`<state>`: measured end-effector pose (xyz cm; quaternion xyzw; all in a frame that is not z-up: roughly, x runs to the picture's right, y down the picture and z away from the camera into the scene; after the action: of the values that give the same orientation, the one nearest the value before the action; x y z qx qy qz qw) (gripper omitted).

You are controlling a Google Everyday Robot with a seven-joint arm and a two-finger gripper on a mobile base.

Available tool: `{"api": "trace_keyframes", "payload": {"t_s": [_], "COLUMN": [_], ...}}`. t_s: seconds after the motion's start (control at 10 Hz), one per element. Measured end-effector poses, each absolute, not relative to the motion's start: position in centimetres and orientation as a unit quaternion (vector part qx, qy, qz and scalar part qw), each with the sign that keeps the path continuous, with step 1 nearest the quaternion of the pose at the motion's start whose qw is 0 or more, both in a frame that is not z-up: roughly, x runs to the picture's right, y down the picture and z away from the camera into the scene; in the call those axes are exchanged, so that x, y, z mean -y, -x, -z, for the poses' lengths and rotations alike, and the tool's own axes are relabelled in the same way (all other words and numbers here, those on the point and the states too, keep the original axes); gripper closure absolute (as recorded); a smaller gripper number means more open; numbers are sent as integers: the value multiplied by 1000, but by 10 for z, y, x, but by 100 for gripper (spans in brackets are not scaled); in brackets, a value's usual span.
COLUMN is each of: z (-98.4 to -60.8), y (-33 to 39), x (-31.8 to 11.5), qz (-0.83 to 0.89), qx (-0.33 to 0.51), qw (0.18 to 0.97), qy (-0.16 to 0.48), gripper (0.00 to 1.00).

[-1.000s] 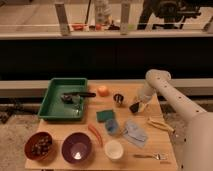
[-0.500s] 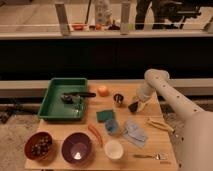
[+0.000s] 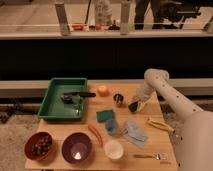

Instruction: Wipe table surface with eraser

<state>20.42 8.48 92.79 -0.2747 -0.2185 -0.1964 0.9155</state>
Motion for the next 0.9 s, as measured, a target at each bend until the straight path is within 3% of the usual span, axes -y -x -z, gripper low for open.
{"api": "trace_keyframes", "payload": {"t_s": [0.9], "z": [-928], "y": [-204], "x": [-86], "qz": [197], "qx": [219], "qw": [915], "qy": [276], "gripper": [100]}}
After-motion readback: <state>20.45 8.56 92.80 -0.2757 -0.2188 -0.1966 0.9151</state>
